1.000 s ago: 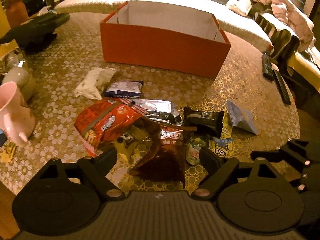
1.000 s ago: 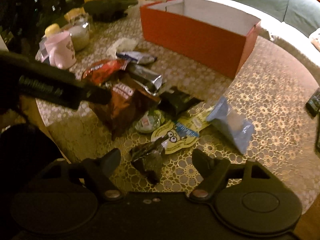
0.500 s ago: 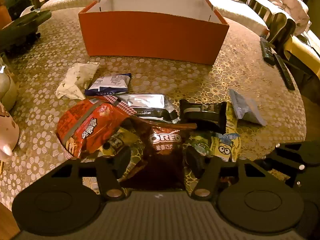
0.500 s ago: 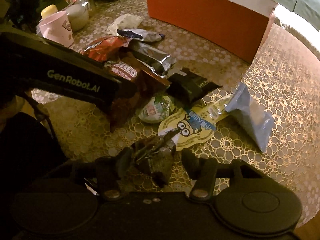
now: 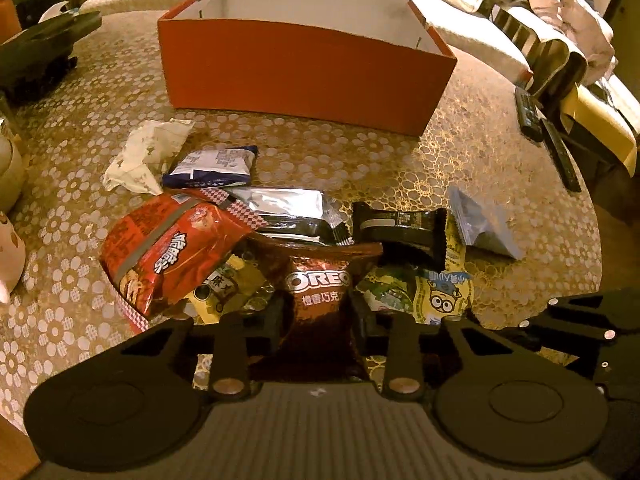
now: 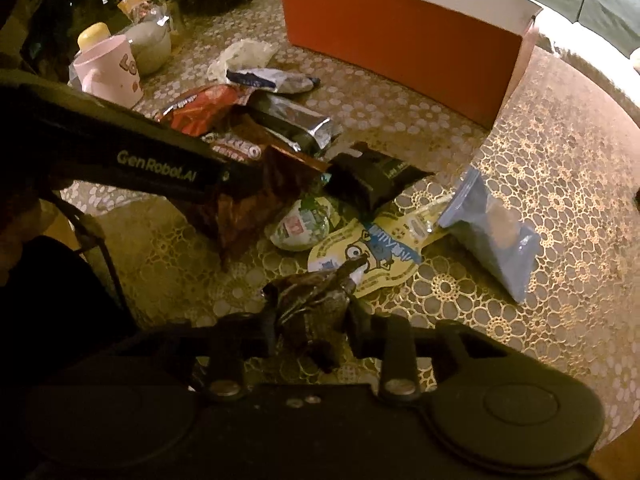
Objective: Organize snacks
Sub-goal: 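Grasp the brown Oreo bag with the left tool while the right tool grasps a dark wrapper, then lift the Oreo bag and dark wrapper and carry both over the red box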
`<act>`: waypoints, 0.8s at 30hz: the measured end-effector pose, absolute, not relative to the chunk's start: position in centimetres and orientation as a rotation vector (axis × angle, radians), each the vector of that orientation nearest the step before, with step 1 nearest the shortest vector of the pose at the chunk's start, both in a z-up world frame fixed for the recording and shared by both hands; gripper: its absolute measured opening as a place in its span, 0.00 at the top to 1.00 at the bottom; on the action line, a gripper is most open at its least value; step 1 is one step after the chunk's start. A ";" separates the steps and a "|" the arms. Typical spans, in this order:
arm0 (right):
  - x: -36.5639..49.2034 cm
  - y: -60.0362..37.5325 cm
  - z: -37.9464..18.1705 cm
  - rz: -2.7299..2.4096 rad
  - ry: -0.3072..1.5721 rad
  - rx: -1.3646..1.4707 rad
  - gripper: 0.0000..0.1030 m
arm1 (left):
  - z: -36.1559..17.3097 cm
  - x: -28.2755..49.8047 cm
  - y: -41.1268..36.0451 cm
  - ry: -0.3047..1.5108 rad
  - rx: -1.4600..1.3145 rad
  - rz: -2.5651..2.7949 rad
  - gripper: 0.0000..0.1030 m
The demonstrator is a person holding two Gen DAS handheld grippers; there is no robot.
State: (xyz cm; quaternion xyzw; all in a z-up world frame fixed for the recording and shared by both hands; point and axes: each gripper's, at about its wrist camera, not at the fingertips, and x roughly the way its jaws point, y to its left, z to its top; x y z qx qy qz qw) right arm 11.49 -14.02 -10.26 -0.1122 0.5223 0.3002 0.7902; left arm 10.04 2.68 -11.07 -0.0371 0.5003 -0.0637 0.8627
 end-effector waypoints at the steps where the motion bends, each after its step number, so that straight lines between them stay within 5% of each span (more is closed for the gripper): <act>1: 11.4 -14.2 -10.1 0.644 1.118 -0.234 0.70 | -10.9 9.9 2.8 1.044 -0.084 -0.134 0.69; 24: 15.2 -17.0 -3.0 0.526 0.875 -0.135 0.70 | -3.9 10.0 3.1 0.903 -0.118 -0.138 0.77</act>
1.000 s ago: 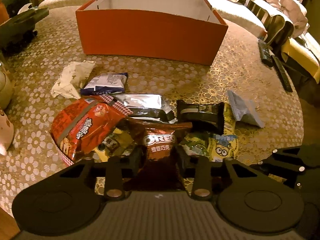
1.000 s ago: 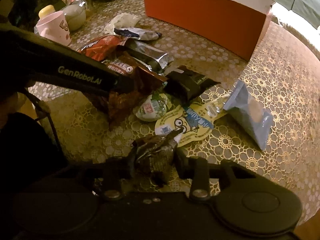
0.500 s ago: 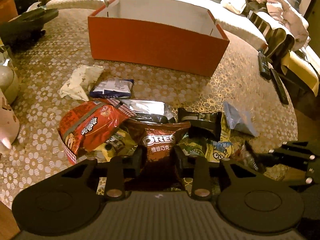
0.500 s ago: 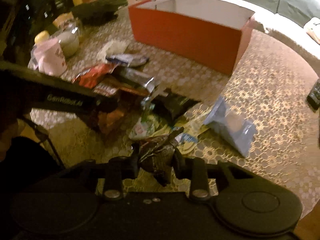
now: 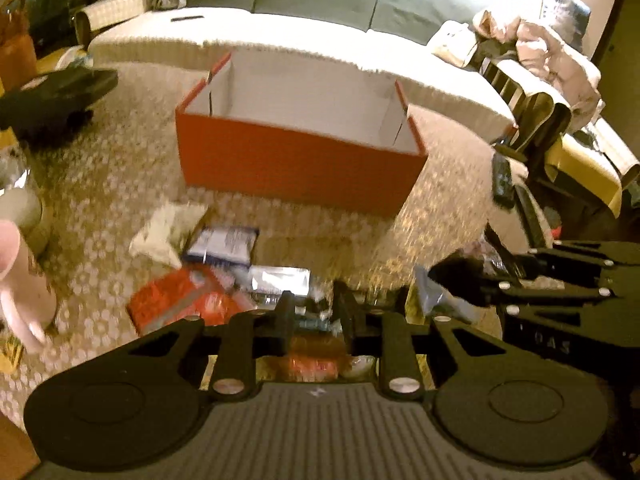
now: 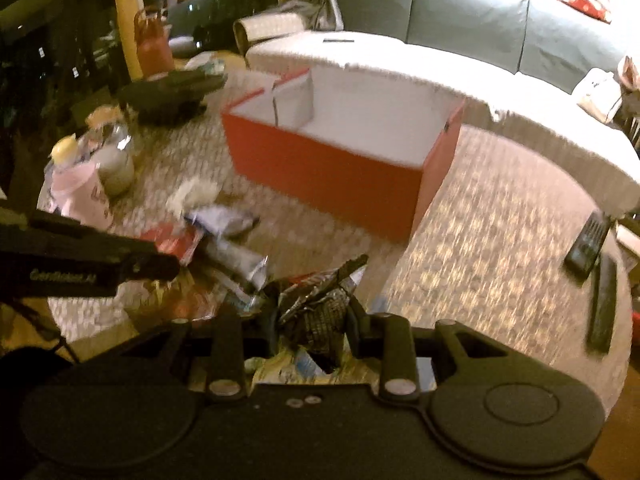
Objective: Organize snacks
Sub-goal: 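Lift the Oreo bag and dark wrapper and carry both over the red box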
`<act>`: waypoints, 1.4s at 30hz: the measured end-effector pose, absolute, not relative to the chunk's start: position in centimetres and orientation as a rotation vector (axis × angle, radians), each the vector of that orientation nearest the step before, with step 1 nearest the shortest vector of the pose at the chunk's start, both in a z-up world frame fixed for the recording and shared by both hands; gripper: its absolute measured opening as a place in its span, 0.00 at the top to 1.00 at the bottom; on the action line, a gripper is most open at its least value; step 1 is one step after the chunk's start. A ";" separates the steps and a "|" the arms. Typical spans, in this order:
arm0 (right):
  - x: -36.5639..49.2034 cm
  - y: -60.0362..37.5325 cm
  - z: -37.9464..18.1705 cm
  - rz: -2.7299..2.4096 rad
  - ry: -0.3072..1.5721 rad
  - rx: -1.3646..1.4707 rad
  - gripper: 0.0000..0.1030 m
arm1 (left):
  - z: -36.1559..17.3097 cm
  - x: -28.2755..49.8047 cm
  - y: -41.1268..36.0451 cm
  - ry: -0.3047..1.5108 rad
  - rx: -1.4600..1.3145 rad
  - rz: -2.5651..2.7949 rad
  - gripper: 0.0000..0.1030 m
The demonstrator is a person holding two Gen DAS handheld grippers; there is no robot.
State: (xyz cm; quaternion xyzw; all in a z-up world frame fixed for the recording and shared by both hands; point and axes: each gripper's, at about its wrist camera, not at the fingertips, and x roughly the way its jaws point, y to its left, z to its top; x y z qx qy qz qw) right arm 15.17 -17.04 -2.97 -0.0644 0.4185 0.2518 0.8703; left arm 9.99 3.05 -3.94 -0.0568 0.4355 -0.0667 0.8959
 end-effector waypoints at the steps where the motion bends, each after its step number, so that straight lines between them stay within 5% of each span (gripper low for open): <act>1: 15.7 -17.0 -2.5 0.523 0.861 -0.136 0.70 | -3.8 10.2 3.1 0.901 -0.115 -0.138 0.77; 10: 17.0 -18.4 -2.1 0.503 0.850 -0.066 0.69 | -6.3 9.6 3.5 1.037 -0.149 -0.179 0.72; 11: 16.8 -18.7 -2.4 0.501 0.859 -0.056 0.69 | -6.7 9.3 3.1 1.045 -0.125 -0.173 0.61; 12: 16.5 -18.9 -2.7 0.500 0.869 -0.050 0.69 | -7.0 8.9 2.8 1.051 -0.107 -0.168 0.38; 14: 16.0 -19.2 -3.2 0.500 0.883 -0.041 0.69 | -7.7 8.3 2.5 1.049 -0.100 -0.164 0.21; 20: 15.0 -19.5 -4.1 0.488 0.917 -0.031 0.69 | -10.0 8.9 1.0 1.115 -0.034 -0.167 0.22; 23: 14.7 -19.5 -4.1 0.488 0.920 -0.029 0.69 | -11.2 9.4 0.9 1.149 -0.026 -0.155 0.45; 27: 14.5 -19.5 -4.3 0.490 0.923 -0.033 0.69 | -12.1 9.6 1.3 1.172 -0.028 -0.134 0.56; 42: 14.5 -19.5 -4.3 0.487 0.924 -0.033 0.69 | -10.4 9.1 2.2 1.106 -0.118 -0.131 0.62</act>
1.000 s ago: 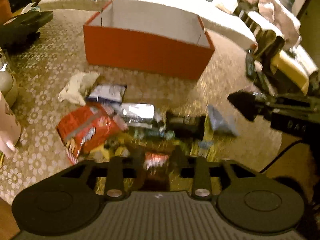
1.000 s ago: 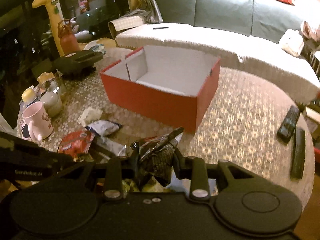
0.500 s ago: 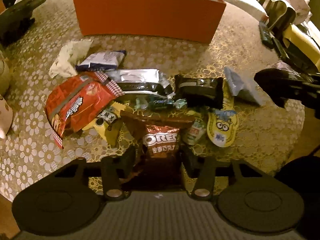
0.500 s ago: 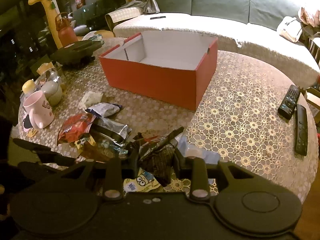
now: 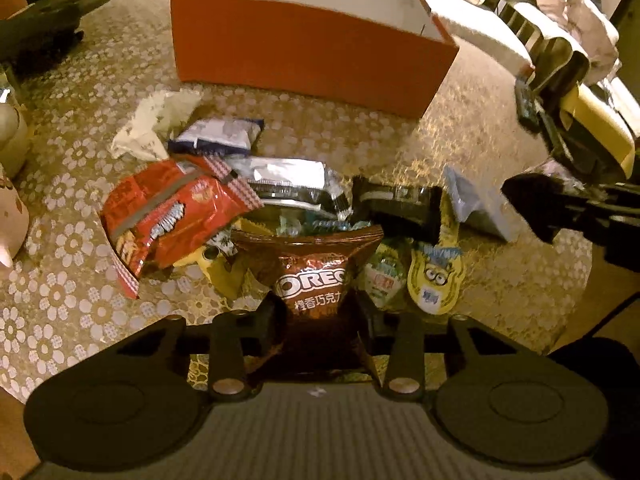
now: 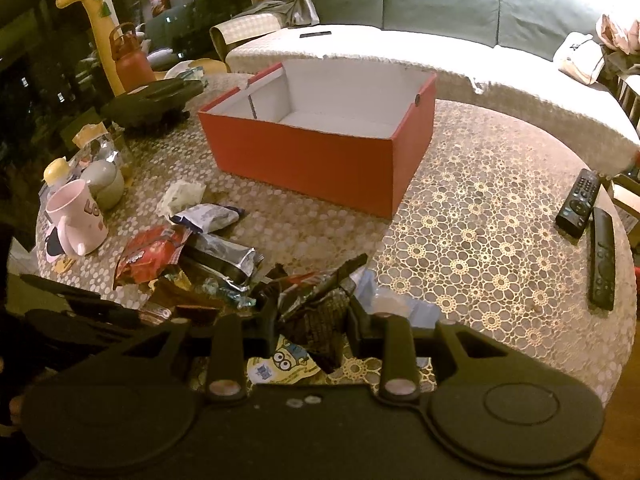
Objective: Organize snacks
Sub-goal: 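Lift the Oreo bag and dark wrapper and carry both over the red box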
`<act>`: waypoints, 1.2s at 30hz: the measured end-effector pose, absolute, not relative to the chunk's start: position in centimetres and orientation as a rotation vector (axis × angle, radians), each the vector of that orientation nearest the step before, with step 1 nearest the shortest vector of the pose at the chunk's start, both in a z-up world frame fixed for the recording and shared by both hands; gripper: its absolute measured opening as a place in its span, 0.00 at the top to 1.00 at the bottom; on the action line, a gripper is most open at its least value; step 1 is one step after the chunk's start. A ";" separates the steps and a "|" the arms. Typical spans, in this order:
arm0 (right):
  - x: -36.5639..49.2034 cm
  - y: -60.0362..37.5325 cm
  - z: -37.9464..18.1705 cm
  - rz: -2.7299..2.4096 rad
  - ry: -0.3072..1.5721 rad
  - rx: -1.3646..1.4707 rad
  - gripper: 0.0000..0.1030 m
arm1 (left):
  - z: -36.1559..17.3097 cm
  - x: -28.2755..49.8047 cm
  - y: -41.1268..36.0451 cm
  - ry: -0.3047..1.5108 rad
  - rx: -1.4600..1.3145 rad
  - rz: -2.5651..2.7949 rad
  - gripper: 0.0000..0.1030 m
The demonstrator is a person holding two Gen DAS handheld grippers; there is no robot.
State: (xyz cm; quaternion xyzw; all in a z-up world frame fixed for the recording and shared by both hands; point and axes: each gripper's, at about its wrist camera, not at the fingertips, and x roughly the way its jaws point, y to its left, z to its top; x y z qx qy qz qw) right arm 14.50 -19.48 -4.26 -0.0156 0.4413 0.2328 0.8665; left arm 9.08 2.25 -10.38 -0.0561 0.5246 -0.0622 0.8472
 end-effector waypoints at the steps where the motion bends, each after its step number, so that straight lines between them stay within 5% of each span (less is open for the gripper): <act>1: 14.6 -19.5 -4.2 0.487 0.921 -0.033 0.69 | -10.1 9.1 2.3 1.100 -0.123 -0.131 0.62; 22: 24.0 -18.0 0.6 0.475 0.773 -0.104 0.69 | 0.9 19.5 1.3 0.849 0.011 -0.149 0.62; 36: 33.0 -14.2 -1.2 0.495 0.807 -0.182 0.69 | -0.8 30.0 0.9 0.883 0.042 -0.087 0.62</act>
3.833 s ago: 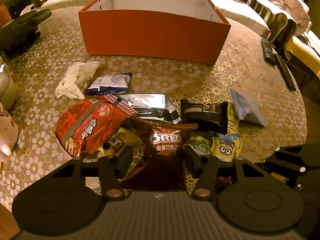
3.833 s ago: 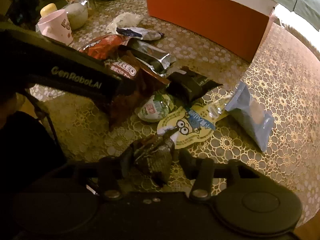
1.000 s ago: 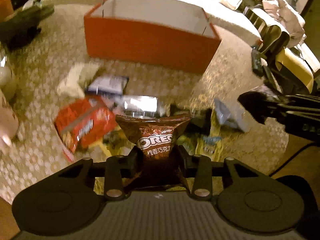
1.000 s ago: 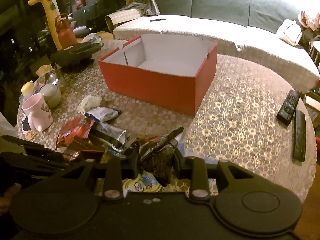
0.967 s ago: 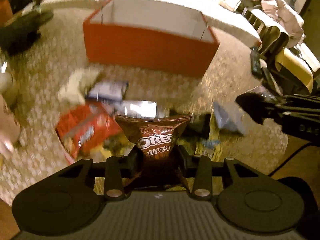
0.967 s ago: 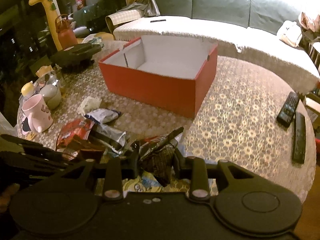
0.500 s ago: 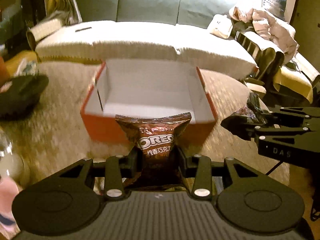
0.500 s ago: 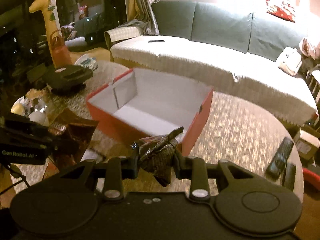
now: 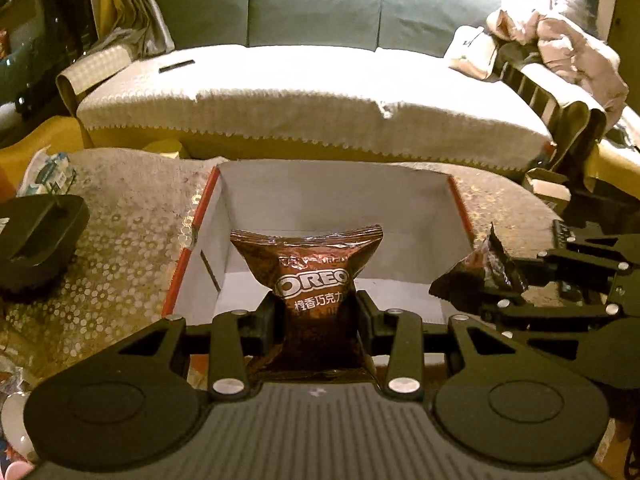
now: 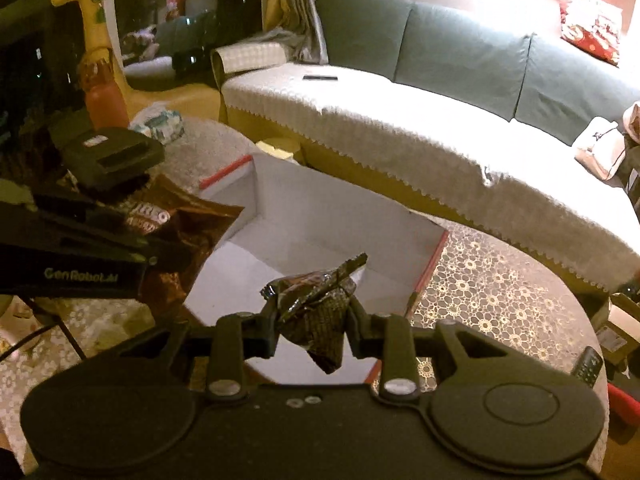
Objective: Organize snacks
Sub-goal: 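Lift the Oreo bag and dark wrapper and carry both over the red box, then open both tools to drop the Oreo bag and dark wrapper into the box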
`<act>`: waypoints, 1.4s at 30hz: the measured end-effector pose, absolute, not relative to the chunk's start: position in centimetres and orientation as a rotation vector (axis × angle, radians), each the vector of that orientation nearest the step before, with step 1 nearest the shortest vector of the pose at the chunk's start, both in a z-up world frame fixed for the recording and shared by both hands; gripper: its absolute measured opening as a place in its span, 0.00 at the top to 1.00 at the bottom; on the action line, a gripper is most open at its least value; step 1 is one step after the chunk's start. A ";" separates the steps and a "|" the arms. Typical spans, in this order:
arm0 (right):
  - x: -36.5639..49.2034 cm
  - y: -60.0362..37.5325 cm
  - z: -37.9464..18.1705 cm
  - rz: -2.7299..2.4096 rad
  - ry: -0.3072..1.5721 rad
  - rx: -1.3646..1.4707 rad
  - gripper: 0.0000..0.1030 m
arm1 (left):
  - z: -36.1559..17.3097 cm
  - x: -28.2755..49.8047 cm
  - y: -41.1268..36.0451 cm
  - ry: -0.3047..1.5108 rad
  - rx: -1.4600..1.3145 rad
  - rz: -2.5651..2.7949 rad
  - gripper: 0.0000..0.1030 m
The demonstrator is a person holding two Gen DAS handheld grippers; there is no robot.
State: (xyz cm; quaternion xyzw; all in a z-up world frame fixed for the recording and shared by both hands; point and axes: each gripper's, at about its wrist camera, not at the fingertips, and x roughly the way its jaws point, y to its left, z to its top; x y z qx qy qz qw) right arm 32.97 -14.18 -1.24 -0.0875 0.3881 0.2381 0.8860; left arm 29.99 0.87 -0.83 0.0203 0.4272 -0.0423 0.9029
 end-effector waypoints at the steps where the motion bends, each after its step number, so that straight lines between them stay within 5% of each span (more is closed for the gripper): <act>1: 33.4 -14.0 -1.7 0.491 0.819 -0.183 0.69 | -1.2 30.4 1.0 0.893 0.042 -0.086 0.62; 20: 35.1 -12.3 -6.2 0.483 0.925 -0.266 0.68 | -5.9 33.3 0.6 0.985 0.085 -0.060 0.61; 24: 35.0 -12.6 -5.9 0.484 0.925 -0.248 0.61 | -5.6 33.0 0.6 0.987 0.078 -0.043 0.46; 29: 34.6 -13.3 -4.9 0.488 0.917 -0.220 0.58 | -4.7 32.0 0.8 0.972 0.071 -0.039 0.44; 32: 33.9 -13.8 -4.2 0.491 0.906 -0.192 0.49 | -3.7 31.2 0.8 0.948 0.066 -0.039 0.36; 34: 33.3 -14.1 -3.5 0.496 0.889 -0.178 0.34 | -3.0 30.6 0.8 0.935 0.063 -0.042 0.35; 42: 31.0 -15.3 -1.0 0.511 0.845 -0.142 0.21 | -0.8 27.6 0.6 0.887 0.059 -0.051 0.25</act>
